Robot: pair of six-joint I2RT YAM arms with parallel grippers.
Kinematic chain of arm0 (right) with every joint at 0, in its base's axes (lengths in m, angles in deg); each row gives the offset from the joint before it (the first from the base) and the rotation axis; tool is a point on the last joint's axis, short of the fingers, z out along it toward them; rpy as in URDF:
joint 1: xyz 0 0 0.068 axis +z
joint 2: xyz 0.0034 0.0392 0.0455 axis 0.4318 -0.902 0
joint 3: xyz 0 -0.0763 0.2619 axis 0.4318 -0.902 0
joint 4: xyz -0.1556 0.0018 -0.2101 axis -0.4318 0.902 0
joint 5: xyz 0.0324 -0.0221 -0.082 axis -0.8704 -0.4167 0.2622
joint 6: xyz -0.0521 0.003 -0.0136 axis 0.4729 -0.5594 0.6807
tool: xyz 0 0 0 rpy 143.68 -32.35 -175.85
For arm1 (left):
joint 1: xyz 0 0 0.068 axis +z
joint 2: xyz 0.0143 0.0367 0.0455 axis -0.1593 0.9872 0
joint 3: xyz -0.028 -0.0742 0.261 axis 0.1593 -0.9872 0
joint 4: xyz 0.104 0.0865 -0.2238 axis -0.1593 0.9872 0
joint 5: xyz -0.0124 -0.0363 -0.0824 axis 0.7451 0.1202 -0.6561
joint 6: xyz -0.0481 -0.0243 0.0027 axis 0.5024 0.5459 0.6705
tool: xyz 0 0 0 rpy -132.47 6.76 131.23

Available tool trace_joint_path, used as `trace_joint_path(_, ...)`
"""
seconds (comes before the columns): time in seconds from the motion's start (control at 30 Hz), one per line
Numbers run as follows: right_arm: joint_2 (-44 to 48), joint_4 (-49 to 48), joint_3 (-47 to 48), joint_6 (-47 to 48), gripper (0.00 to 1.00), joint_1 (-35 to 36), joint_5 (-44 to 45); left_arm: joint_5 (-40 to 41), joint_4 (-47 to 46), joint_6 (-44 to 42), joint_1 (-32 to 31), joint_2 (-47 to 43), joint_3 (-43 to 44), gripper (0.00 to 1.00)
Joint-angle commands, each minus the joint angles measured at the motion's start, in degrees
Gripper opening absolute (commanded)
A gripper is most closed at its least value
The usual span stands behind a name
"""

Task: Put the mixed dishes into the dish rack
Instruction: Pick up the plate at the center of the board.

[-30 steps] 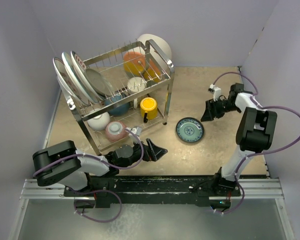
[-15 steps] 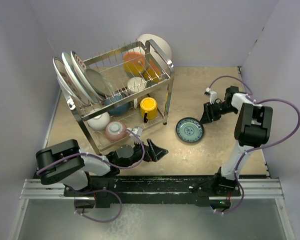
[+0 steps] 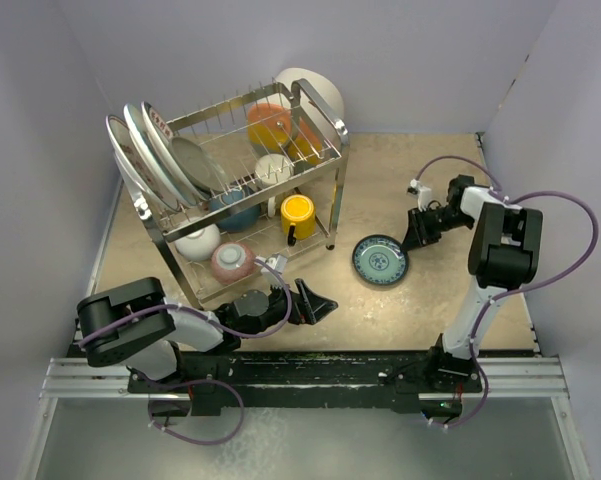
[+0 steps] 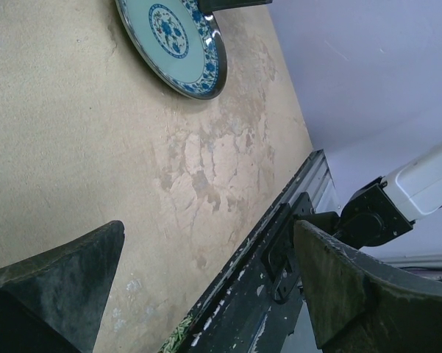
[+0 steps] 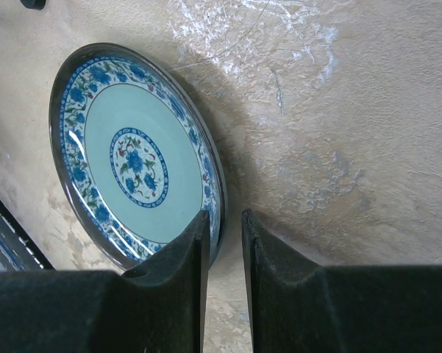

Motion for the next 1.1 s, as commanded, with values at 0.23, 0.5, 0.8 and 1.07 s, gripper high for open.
trace_joint_path(0.23, -1.27, 2.28, 2.39, 0.32, 0.18, 0.38, -0.77, -1.06, -4.69, 0.96, 0.17, 1.46, 1.28, 0.99)
trace_joint_path(0.5, -0.39, 5.12, 3.42, 1.68, 0.00, 0.32, -3.98, -1.58, -5.63, 1.26, 0.19, 2.23, 1.22, 0.99)
trace_joint_path(0.8, 2.27, 15.30, 6.27, 13.68, 0.00, 0.11, -12.74, -2.46, -5.83, -2.12, 0.10, 1.16, 1.47, 0.99)
trace_joint_path(1.07, 6.81, 23.30, 7.56, 25.04, 0.00, 0.06, -19.80, -0.50, 7.63, -13.04, -0.13, -2.79, 7.80, 0.99)
